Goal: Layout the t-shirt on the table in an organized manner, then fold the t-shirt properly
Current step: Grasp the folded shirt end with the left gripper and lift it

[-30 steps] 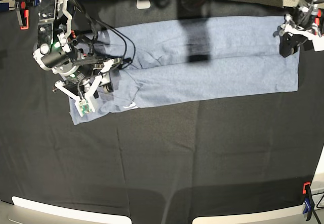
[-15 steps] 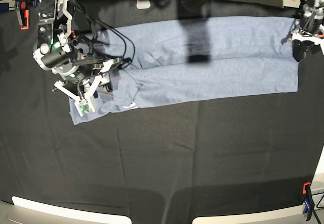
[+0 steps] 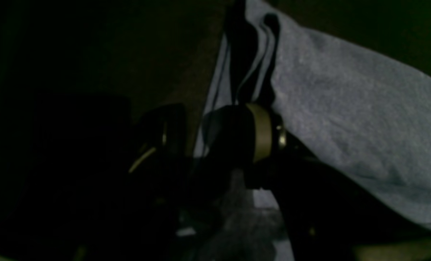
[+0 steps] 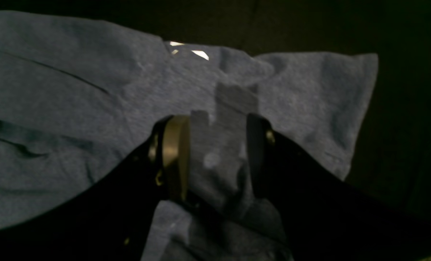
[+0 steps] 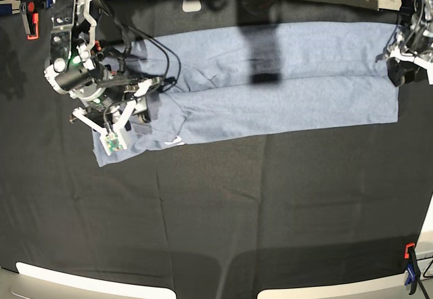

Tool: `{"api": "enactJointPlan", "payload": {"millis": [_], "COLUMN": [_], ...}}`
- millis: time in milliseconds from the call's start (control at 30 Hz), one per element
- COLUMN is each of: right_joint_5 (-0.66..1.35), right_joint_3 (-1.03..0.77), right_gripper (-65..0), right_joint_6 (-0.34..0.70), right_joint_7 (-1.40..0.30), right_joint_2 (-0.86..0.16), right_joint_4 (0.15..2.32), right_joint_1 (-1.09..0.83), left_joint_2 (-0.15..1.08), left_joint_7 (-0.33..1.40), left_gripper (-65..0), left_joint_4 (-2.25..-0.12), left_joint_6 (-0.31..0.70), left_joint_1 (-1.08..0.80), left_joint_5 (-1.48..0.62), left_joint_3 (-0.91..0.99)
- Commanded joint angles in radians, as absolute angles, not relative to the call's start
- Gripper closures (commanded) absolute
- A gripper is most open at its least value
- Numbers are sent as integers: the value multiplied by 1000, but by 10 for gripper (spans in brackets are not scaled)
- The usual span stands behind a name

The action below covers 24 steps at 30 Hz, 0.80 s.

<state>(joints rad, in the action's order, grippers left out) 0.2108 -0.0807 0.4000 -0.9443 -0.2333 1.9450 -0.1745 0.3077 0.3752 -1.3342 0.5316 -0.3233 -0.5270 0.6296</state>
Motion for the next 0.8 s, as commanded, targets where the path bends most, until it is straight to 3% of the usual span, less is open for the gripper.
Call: {"api": "enactJointPlan", "payload": {"millis": [0,267,433,767], "right_joint_5": [217,217,217,217], "right_joint_3": [-85,-85,-85,-85], "right_gripper": [-250,-250,-250,-250], "right_joint_6": [398,398,398,398], "right_joint_7": [-925,-925,-925,-925], "right_joint_2": [-241,-241,-241,-241], "right_joint_4": [1963,1963,1963,1963], "right_joint_1": [-161,-161,-161,-161], "left_joint_2": [328,367,383,383], "left_joint_7": [385,603,739,740], "left_gripper": [-237,-237,-236,-232], "left_joint_4": [-1348,-1348,-1348,-1348], "left_joint_6": [551,698,698,698], "left_joint_1": [-327,-331,-331,-333], "left_joint_5": [-543,-775,-921,-1034], "left_joint_3": [635,635,635,635]}}
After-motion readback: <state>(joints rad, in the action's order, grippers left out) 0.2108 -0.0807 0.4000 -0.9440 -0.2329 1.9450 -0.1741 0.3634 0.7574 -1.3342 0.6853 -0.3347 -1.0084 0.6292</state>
